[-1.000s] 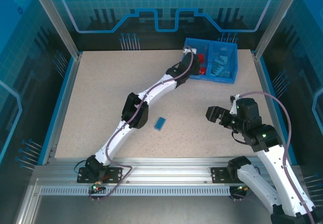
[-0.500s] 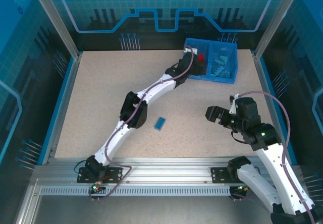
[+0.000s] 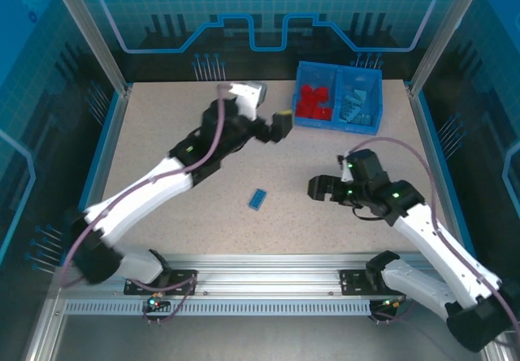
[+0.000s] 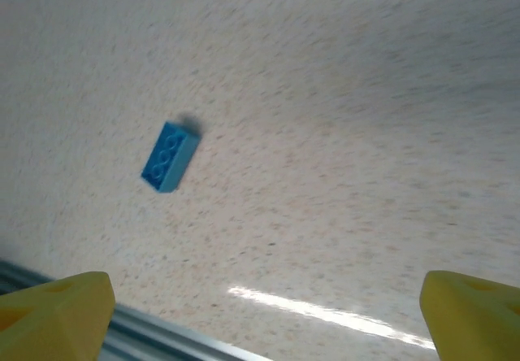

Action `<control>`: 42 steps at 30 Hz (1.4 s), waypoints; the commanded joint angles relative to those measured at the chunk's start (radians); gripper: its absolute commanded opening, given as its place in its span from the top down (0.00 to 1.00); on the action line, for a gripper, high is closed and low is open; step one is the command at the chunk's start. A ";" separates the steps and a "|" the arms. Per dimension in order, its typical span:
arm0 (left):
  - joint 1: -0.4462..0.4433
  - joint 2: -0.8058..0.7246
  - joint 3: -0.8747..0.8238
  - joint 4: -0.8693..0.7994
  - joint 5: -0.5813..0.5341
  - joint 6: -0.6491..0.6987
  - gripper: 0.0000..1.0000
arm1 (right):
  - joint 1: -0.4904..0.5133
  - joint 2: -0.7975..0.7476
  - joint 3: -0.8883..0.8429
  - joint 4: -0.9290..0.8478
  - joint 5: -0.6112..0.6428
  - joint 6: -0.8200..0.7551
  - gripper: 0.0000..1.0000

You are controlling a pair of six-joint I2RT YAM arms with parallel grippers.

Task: Sort the legos into containers by color

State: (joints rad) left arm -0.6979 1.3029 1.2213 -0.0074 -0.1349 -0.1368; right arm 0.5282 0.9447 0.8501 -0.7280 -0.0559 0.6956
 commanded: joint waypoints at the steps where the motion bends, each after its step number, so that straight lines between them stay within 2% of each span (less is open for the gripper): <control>1: -0.012 -0.180 -0.138 -0.215 0.050 0.195 0.01 | 0.108 0.141 0.016 0.181 -0.029 0.123 0.02; 5: -0.012 -0.402 -0.244 -0.485 0.089 0.316 0.01 | 0.240 0.381 0.102 0.260 0.012 0.208 0.01; 8: -0.033 -0.534 -0.333 -0.621 0.174 0.431 0.01 | 0.300 0.535 0.186 0.264 0.059 0.232 0.00; 12: -0.061 -0.687 -0.433 -0.663 0.172 0.432 0.01 | 0.339 0.693 0.306 0.196 0.173 0.270 0.00; 16: -0.061 -0.754 -0.484 -0.680 0.170 0.474 0.01 | 0.382 0.832 0.426 0.089 0.265 0.326 0.00; 22: -0.061 -0.757 -0.499 -0.651 0.212 0.453 0.01 | 0.399 0.978 0.520 0.053 0.272 0.379 0.02; 29: -0.060 -0.755 -0.525 -0.660 0.192 0.465 0.01 | 0.428 1.076 0.582 0.013 0.306 0.418 0.28; 34: -0.060 -0.753 -0.534 -0.660 0.184 0.472 0.01 | 0.426 1.059 0.542 0.041 0.326 0.427 0.56; 39: -0.060 -0.751 -0.542 -0.666 0.201 0.491 0.01 | 0.401 1.001 0.474 0.118 0.283 0.362 0.70; 42: -0.061 -0.754 -0.539 -0.663 0.225 0.498 0.01 | 0.381 0.938 0.431 0.134 0.277 0.326 0.73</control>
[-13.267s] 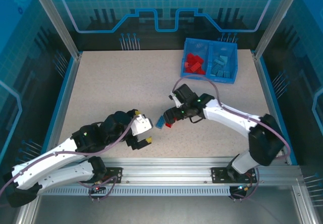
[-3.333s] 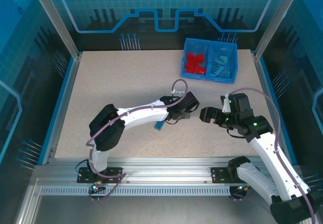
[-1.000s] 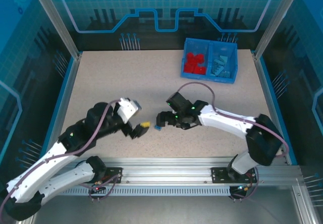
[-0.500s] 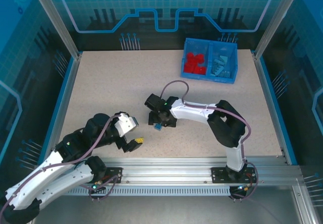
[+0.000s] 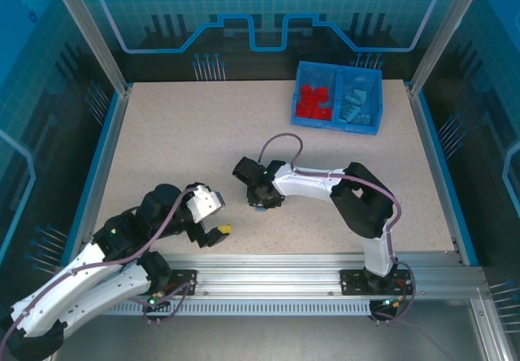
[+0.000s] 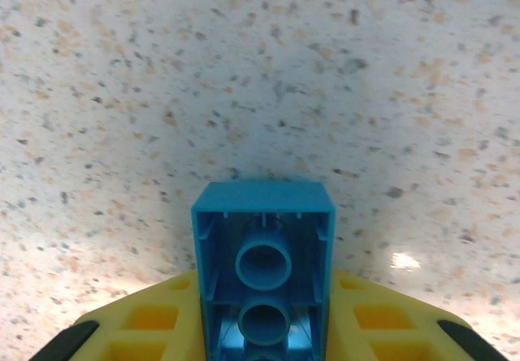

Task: Sort the legos into containers by color

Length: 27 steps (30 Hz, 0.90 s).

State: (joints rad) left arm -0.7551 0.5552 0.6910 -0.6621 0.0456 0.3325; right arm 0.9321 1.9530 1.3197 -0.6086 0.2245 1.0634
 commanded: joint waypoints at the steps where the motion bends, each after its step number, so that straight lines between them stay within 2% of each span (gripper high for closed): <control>1: -0.004 -0.007 -0.007 -0.005 0.052 0.027 0.01 | -0.029 -0.097 -0.052 0.015 0.003 -0.054 0.73; 7: -0.004 -0.048 -0.004 0.030 0.057 0.016 0.01 | -0.090 -0.322 -0.139 0.009 0.086 -0.170 0.73; 10: -0.004 -0.086 -0.005 0.049 0.058 0.009 0.01 | -0.163 -0.429 -0.157 -0.006 0.145 -0.264 0.72; 16: -0.003 -0.158 -0.027 0.071 0.035 0.017 0.01 | -0.434 -0.558 -0.160 0.028 0.166 -0.405 0.71; 19: -0.004 -0.160 -0.029 0.069 0.024 0.025 0.01 | -0.570 -0.515 -0.098 0.077 0.168 -0.454 0.71; 22: -0.003 -0.160 -0.031 0.069 0.022 0.031 0.01 | -0.679 -0.392 0.039 0.081 0.232 -0.489 0.71; 27: -0.001 -0.162 -0.031 0.065 0.013 0.033 0.01 | -0.764 -0.140 0.278 0.082 0.309 -0.503 0.71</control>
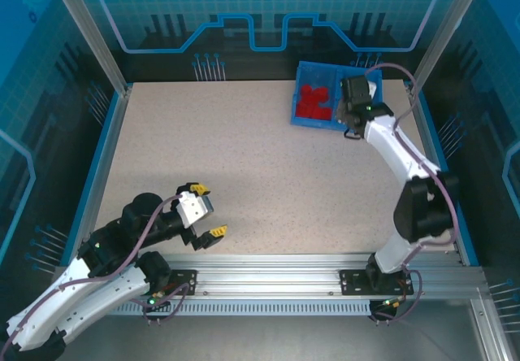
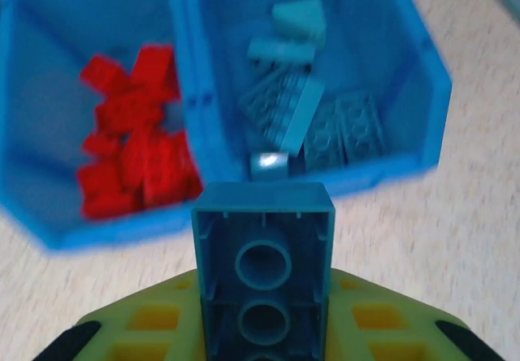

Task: Sort the legos into containers by color

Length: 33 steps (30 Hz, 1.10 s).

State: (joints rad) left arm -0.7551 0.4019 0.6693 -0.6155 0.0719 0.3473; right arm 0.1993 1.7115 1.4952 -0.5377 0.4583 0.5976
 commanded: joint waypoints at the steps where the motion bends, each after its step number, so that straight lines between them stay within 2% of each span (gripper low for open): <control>1: -0.002 -0.008 -0.008 0.020 -0.016 0.016 0.01 | -0.039 0.149 0.154 -0.002 0.091 -0.038 0.71; 6: 0.001 -0.008 -0.018 0.032 -0.033 0.017 0.01 | -0.087 0.455 0.551 -0.229 0.254 -0.015 0.71; 9: 0.007 -0.007 -0.023 0.038 -0.050 0.017 0.01 | -0.119 0.588 0.725 -0.327 0.280 -0.015 0.70; 13: 0.028 -0.006 -0.032 0.055 -0.044 0.016 0.01 | -0.138 0.674 0.783 -0.348 0.247 -0.036 0.60; 19: 0.053 0.005 -0.034 0.071 -0.030 -0.004 0.01 | -0.138 0.648 0.760 -0.360 0.237 -0.042 0.45; 25: 0.065 0.006 -0.001 0.092 -0.042 -0.083 0.01 | -0.136 0.494 0.608 -0.315 0.180 -0.030 0.43; 28: 0.064 0.028 0.025 0.161 -0.198 -0.249 0.01 | -0.130 0.365 0.462 -0.270 0.118 -0.017 0.41; 30: 0.066 0.045 0.005 0.209 -0.375 -0.372 0.01 | -0.121 0.240 0.316 -0.218 0.076 -0.008 0.39; 33: 0.066 0.054 -0.085 0.323 -0.576 -0.421 0.01 | -0.093 0.032 0.068 -0.097 0.019 -0.042 0.31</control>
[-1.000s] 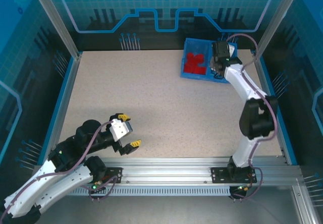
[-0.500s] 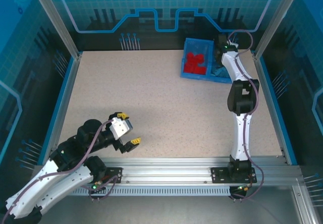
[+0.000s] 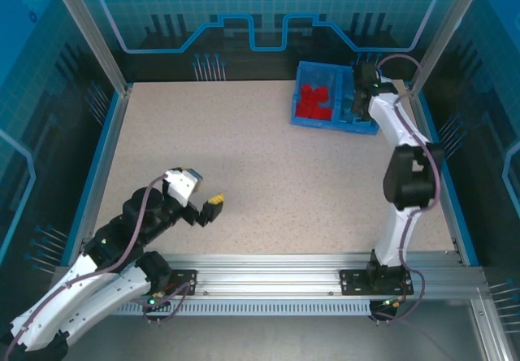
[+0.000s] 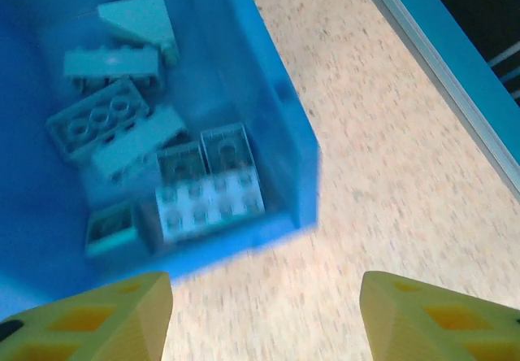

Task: Sort the legos into containers by color

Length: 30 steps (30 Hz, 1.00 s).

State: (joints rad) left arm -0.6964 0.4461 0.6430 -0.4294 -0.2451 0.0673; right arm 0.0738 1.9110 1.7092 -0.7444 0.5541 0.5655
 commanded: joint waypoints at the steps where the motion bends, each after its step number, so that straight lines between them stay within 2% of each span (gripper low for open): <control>1: 0.008 0.011 -0.095 0.187 -0.303 -0.134 0.01 | 0.044 -0.229 -0.217 0.148 -0.091 -0.028 0.28; 3: 0.020 0.027 -0.187 0.322 -0.392 -0.089 0.01 | 0.075 -0.390 -0.405 0.262 -0.118 -0.080 0.19; 6: 0.099 0.093 -0.284 0.468 -0.423 -0.044 0.01 | 0.110 -0.617 -0.686 0.409 -0.116 -0.128 0.09; 9: 0.218 0.200 -0.335 0.574 -0.369 -0.033 0.01 | 0.127 -0.802 -0.920 0.496 -0.077 -0.124 0.04; 13: 0.372 0.349 -0.393 0.752 -0.273 -0.045 0.01 | 0.155 -0.911 -1.145 0.660 0.031 -0.142 0.02; 15: 0.459 0.435 -0.410 0.848 -0.180 -0.064 0.01 | 0.164 -0.898 -1.213 0.777 0.105 -0.177 0.00; 17: 0.520 0.527 -0.402 0.909 -0.114 -0.060 0.01 | 0.169 -0.861 -1.207 0.851 0.131 -0.215 0.00; 21: 0.573 0.706 -0.345 0.988 -0.013 -0.001 0.01 | 0.173 -0.678 -1.200 1.083 0.227 -0.371 0.00; 23: 0.591 0.780 -0.320 1.054 0.026 0.009 0.01 | 0.164 -0.560 -1.186 1.135 0.240 -0.401 0.00; 24: 0.605 0.820 -0.304 1.082 0.055 0.008 0.01 | 0.154 -0.506 -1.191 1.218 0.211 -0.449 0.00; 25: 0.617 0.851 -0.287 1.103 0.081 0.008 0.01 | 0.155 -0.493 -1.165 1.193 0.159 -0.457 0.00; 26: 0.631 0.885 -0.256 1.099 0.111 -0.010 0.01 | 0.145 -0.470 -1.198 1.336 0.069 -0.522 0.00; 27: 0.652 0.918 -0.234 1.086 0.166 -0.029 0.01 | 0.127 -0.437 -1.220 1.401 -0.031 -0.562 0.00; 28: 0.663 0.966 -0.245 1.159 0.218 -0.022 0.01 | 0.101 -0.415 -1.217 1.426 -0.084 -0.565 0.01; 29: 0.663 1.041 -0.252 1.229 0.227 -0.016 0.01 | 0.073 -0.437 -1.213 1.365 -0.150 -0.529 0.01; 30: 0.670 1.095 -0.280 1.363 0.210 -0.028 0.01 | 0.031 -0.444 -1.260 1.449 -0.231 -0.521 0.00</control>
State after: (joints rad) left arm -0.0460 1.4319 0.3794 0.6815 -0.1452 0.0509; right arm 0.1795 1.4811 0.4976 0.4782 0.5316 0.0937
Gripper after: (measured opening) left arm 0.988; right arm 0.996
